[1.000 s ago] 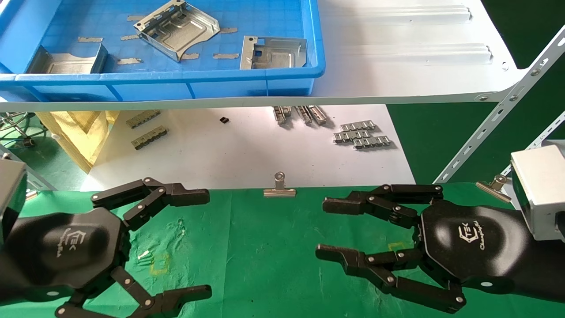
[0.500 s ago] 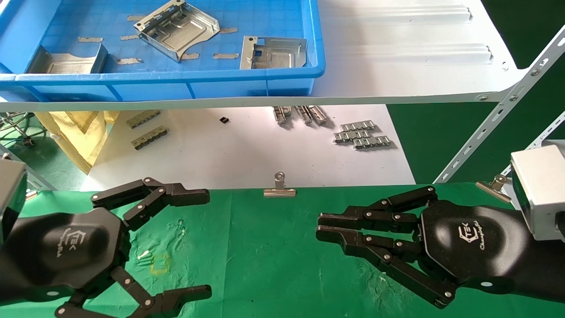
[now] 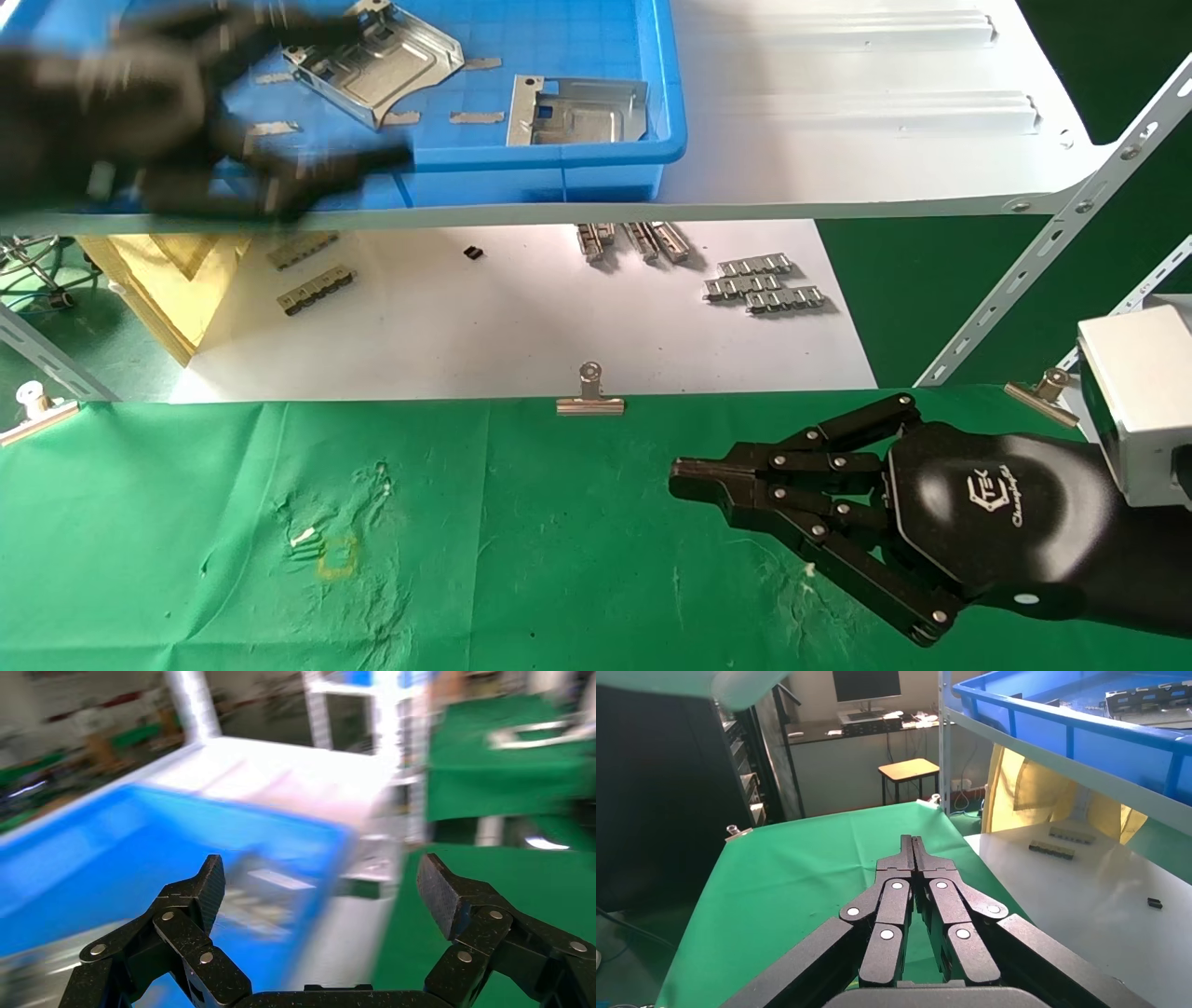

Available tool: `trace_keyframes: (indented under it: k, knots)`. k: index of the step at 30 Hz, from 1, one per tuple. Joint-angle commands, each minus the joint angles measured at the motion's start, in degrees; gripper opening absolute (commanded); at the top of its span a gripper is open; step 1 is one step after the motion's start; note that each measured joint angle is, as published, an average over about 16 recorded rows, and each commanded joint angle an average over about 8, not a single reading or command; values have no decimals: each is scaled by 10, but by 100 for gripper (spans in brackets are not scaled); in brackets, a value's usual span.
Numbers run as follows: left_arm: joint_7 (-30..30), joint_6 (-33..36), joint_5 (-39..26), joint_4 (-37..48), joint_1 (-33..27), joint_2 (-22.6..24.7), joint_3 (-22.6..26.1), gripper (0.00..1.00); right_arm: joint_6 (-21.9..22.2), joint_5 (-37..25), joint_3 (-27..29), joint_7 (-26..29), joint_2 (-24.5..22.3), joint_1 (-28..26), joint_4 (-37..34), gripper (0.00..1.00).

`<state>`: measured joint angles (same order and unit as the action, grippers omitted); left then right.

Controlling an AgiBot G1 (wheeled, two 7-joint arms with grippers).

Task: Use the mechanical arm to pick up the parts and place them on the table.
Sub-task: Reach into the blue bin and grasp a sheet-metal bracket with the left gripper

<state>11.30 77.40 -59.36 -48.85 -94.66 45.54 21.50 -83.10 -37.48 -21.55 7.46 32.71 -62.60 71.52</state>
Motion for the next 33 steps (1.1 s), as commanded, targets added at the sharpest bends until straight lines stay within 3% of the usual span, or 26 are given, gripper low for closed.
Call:
trace_keyframes:
  k: [1,6,13,14,20,22,33]
  knots:
    - [-8,-9,-40,65,-58,25,16,100,0,0,0,0,0,0,0,0]
    - [-42,-115,-142,212,-151,106,59,100,0,0,0,0,0,0,0,0]
    - [-68,-223,-231,358,-222,195,107,97,0,0,0,0,0,0,0,0]
    - [-69,-235,-238,373,-228,203,111,90,0,0,0,0,0,0,0,0]
    - [-63,-274,-252,440,-250,229,118,15,0,0,0,0,0,0,0,0]
    - [-56,-273,-250,455,-253,231,117,0,0,0,0,0,0,0,0,0]
    - [-31,-254,-243,488,-261,218,112,0,0,0,0,0,0,0,0,0]
